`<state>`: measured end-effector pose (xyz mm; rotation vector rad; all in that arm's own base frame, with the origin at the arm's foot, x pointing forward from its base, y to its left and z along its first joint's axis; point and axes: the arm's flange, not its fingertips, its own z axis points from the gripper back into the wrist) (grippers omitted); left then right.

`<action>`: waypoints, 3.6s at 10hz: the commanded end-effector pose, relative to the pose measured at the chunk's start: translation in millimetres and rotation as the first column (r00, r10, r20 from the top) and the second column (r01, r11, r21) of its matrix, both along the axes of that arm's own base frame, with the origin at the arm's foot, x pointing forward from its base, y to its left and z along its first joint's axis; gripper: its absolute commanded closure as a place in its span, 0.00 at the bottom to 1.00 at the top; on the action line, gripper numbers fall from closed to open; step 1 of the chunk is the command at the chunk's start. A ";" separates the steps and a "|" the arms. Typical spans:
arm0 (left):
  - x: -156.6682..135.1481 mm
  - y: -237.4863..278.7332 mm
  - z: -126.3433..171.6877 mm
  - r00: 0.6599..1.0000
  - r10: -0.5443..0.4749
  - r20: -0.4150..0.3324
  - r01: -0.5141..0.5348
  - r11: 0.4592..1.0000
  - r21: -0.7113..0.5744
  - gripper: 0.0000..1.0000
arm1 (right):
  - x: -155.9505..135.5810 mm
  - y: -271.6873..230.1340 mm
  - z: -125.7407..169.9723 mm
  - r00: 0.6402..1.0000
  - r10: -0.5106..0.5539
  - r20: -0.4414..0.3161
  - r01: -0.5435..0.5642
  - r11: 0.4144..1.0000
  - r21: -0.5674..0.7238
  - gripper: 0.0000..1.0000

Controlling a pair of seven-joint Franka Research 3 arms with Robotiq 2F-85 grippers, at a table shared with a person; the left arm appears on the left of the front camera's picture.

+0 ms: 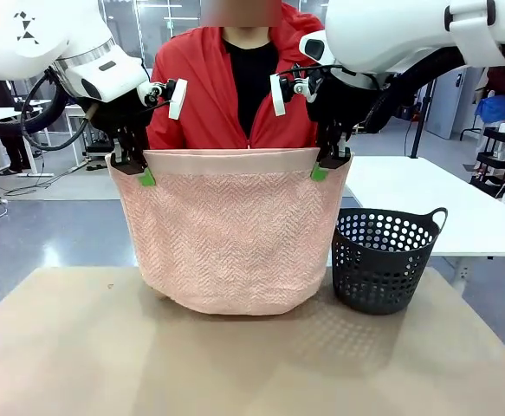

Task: Fold the towel.
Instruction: Release the end of the 100 cm Hotel Towel you were holding.

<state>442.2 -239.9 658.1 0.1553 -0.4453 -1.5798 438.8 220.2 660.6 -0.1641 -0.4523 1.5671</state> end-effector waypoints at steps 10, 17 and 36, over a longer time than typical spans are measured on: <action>1.1 1.1 3.0 1.000 0.001 0.004 -0.001 1.000 -0.003 1.00 | -0.5 -1.6 2.4 1.000 0.004 0.006 -0.004 1.000 -0.001 1.00; 1.1 1.1 3.0 1.000 0.001 0.004 -0.001 1.000 -0.003 1.00 | -0.5 -1.6 2.4 1.000 0.004 0.006 -0.004 1.000 -0.001 1.00; -9.4 6.7 20.0 0.999 0.040 0.016 -0.039 0.998 -0.043 0.00 | -14.9 -13.0 17.5 1.000 -0.016 0.026 0.014 0.998 0.062 0.04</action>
